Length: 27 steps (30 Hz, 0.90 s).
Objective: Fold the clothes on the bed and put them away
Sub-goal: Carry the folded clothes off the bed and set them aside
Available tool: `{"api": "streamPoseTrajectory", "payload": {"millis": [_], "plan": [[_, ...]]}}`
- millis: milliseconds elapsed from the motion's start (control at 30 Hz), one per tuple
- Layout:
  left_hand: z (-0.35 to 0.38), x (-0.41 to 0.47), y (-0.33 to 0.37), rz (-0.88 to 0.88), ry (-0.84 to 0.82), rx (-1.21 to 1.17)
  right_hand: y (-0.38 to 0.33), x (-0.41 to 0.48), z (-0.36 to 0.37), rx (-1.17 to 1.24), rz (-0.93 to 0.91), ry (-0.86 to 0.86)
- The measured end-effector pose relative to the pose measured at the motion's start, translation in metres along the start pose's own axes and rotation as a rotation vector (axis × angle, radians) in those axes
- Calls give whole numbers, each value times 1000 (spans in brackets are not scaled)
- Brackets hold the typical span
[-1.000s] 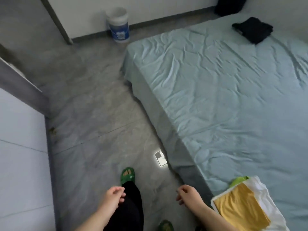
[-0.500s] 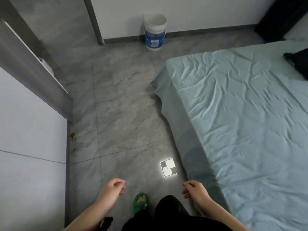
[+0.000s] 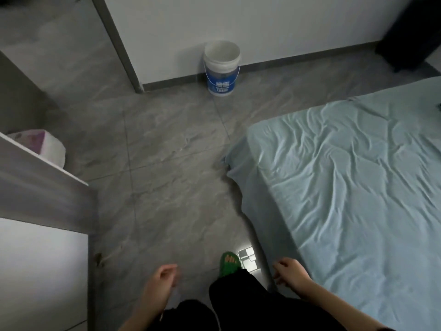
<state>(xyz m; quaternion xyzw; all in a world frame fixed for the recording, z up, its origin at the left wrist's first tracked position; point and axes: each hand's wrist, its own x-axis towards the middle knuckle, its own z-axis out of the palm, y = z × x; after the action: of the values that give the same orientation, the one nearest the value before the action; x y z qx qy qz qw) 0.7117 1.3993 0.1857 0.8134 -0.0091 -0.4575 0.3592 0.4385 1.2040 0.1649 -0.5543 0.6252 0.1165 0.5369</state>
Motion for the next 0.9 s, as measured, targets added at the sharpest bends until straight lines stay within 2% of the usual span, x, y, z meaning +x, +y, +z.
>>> {"api": "streamPoseTrajectory", "payload": {"millis": [167, 267, 333, 433, 633, 900], "plan": [[-36, 67, 77, -52, 35, 8, -164, 68, -3, 94, -121, -59], [-63, 117, 125, -128, 49, -103, -251, 105, 2, 162, -178, -56], [-78, 156, 157, -189, 48, -174, -301, 131, 5, 208, -189, -54], [-96, 214, 215, -186, 53, -157, -359, 167, 10, 233, -156, -15], [-111, 317, 351, -24, -41, 14, -419, 219, -2, 381, 10, 85], [-57, 427, 543, 69, -139, -13, -453, 275, -64, 515, 195, 207]]}}
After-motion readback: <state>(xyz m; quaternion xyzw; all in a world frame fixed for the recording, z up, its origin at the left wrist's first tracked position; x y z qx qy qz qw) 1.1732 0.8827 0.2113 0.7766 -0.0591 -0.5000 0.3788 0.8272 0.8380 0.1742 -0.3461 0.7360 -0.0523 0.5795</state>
